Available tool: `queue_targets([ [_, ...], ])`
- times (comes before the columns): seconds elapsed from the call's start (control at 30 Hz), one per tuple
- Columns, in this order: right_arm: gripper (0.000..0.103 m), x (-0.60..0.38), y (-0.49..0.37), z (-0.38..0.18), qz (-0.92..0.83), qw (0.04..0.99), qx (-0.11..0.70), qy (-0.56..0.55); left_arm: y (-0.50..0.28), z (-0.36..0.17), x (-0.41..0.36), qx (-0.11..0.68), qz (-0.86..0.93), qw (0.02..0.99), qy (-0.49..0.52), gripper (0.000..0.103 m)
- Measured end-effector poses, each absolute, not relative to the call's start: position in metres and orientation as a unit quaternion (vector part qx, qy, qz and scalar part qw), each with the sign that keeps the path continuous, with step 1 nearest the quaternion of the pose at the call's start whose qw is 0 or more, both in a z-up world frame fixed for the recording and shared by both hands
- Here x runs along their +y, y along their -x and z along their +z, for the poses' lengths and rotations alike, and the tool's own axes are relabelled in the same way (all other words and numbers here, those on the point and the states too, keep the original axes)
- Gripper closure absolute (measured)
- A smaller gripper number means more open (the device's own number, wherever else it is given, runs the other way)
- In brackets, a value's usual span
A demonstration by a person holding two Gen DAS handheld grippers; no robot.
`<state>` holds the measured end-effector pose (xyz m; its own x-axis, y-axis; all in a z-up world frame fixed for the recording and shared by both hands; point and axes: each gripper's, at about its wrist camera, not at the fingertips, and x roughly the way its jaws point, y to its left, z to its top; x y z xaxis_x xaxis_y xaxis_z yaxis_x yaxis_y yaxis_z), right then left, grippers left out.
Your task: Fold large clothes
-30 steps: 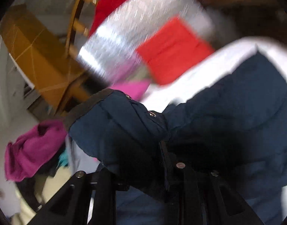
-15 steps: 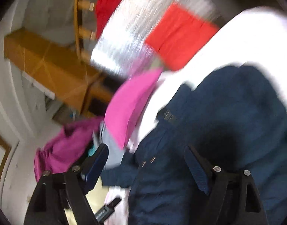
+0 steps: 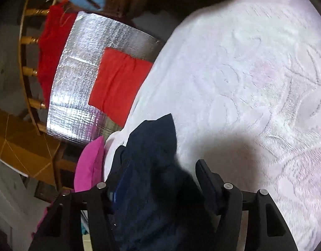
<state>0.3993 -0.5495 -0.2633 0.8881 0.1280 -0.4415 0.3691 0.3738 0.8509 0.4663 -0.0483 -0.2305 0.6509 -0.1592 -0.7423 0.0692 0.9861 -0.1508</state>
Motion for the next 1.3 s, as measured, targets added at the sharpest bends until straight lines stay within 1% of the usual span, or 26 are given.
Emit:
queue_targets([
  [0.1, 0.037, -0.544, -0.412, -0.265, -0.067, 0.798, 0.241, -0.548, -0.48, -0.247, -0.051, 0.443, -0.056, 0.894, 0.05, 0.018],
  [0.23, 0.037, -0.534, -0.429, -0.269, -0.068, 0.808, 0.276, -0.516, -0.488, -0.263, -0.055, 0.457, -0.067, 0.885, 0.056, 0.018],
  [0.27, 0.037, -0.533, -0.43, -0.271, -0.071, 0.811, 0.282, -0.507, -0.488, -0.265, -0.057, 0.455, -0.07, 0.886, 0.054, 0.02],
  [0.33, 0.037, -0.527, -0.433, -0.273, -0.078, 0.816, 0.295, -0.491, -0.488, -0.267, -0.061, 0.45, -0.08, 0.888, 0.051, 0.038],
  [0.37, 0.037, -0.526, -0.433, -0.275, -0.079, 0.816, 0.3, -0.487, -0.488, -0.267, -0.062, 0.452, -0.088, 0.886, 0.053, 0.048],
  [0.4, 0.042, -0.522, -0.435, -0.277, -0.085, 0.818, 0.308, -0.479, -0.489, -0.267, -0.064, 0.45, -0.086, 0.887, 0.051, 0.051],
  [0.43, 0.049, -0.52, -0.437, -0.28, -0.092, 0.82, 0.313, -0.47, -0.489, -0.267, -0.065, 0.446, -0.083, 0.89, 0.045, 0.054],
  [0.47, 0.052, -0.517, -0.439, -0.28, -0.1, 0.825, 0.32, -0.456, -0.489, -0.268, -0.067, 0.442, -0.081, 0.893, 0.037, 0.059],
  [0.5, 0.055, -0.516, -0.439, -0.279, -0.104, 0.829, 0.321, -0.447, -0.489, -0.268, -0.067, 0.438, -0.083, 0.894, 0.033, 0.062],
  [0.53, 0.058, -0.514, -0.439, -0.278, -0.109, 0.833, 0.323, -0.436, -0.489, -0.267, -0.067, 0.436, -0.084, 0.895, 0.035, 0.067],
  [0.57, 0.058, -0.512, -0.44, -0.276, -0.112, 0.834, 0.323, -0.432, -0.488, -0.265, -0.064, 0.432, -0.084, 0.897, 0.039, 0.076],
  [0.6, 0.06, -0.511, -0.44, -0.276, -0.115, 0.835, 0.322, -0.431, -0.487, -0.263, -0.062, 0.426, -0.08, 0.9, 0.041, 0.082],
  [0.63, 0.06, -0.511, -0.439, -0.275, -0.116, 0.836, 0.321, -0.43, -0.487, -0.261, -0.06, 0.422, -0.078, 0.902, 0.043, 0.087],
  [0.8, 0.06, -0.508, -0.441, -0.27, -0.118, 0.842, 0.32, -0.419, -0.487, -0.257, -0.051, 0.423, -0.084, 0.901, 0.054, 0.088],
  [0.9, 0.06, -0.505, -0.442, -0.269, -0.12, 0.844, 0.323, -0.411, -0.49, -0.259, -0.053, 0.431, -0.08, 0.897, 0.051, 0.086],
  [0.93, 0.06, -0.506, -0.442, -0.269, -0.119, 0.843, 0.324, -0.413, -0.49, -0.26, -0.053, 0.436, -0.078, 0.895, 0.051, 0.077],
  [0.97, 0.06, -0.506, -0.441, -0.269, -0.118, 0.842, 0.324, -0.415, -0.492, -0.262, -0.054, 0.444, -0.077, 0.891, 0.054, 0.062],
  [1.0, 0.058, -0.506, -0.441, -0.269, -0.117, 0.84, 0.324, -0.419, -0.492, -0.264, -0.053, 0.449, -0.08, 0.888, 0.058, 0.051],
  [1.07, 0.057, -0.509, -0.439, -0.27, -0.116, 0.835, 0.324, -0.43, -0.491, -0.268, -0.056, 0.451, -0.092, 0.886, 0.06, 0.051],
  [1.1, 0.054, -0.51, -0.439, -0.271, -0.115, 0.833, 0.323, -0.435, -0.49, -0.268, -0.057, 0.449, -0.095, 0.886, 0.057, 0.051],
  [1.13, 0.054, -0.509, -0.438, -0.271, -0.116, 0.833, 0.322, -0.434, -0.489, -0.267, -0.06, 0.446, -0.099, 0.888, 0.051, 0.06],
  [1.2, 0.054, -0.508, -0.439, -0.272, -0.119, 0.835, 0.323, -0.43, -0.486, -0.264, -0.064, 0.433, -0.098, 0.896, 0.037, 0.083],
  [1.23, 0.054, -0.507, -0.44, -0.273, -0.12, 0.836, 0.323, -0.426, -0.486, -0.261, -0.064, 0.426, -0.097, 0.899, 0.034, 0.088],
  [1.27, 0.054, -0.506, -0.441, -0.273, -0.119, 0.839, 0.324, -0.42, -0.486, -0.259, -0.064, 0.422, -0.099, 0.9, 0.036, 0.09],
  [1.3, 0.059, -0.505, -0.441, -0.272, -0.12, 0.843, 0.324, -0.413, -0.485, -0.257, -0.062, 0.416, -0.105, 0.902, 0.045, 0.091],
])
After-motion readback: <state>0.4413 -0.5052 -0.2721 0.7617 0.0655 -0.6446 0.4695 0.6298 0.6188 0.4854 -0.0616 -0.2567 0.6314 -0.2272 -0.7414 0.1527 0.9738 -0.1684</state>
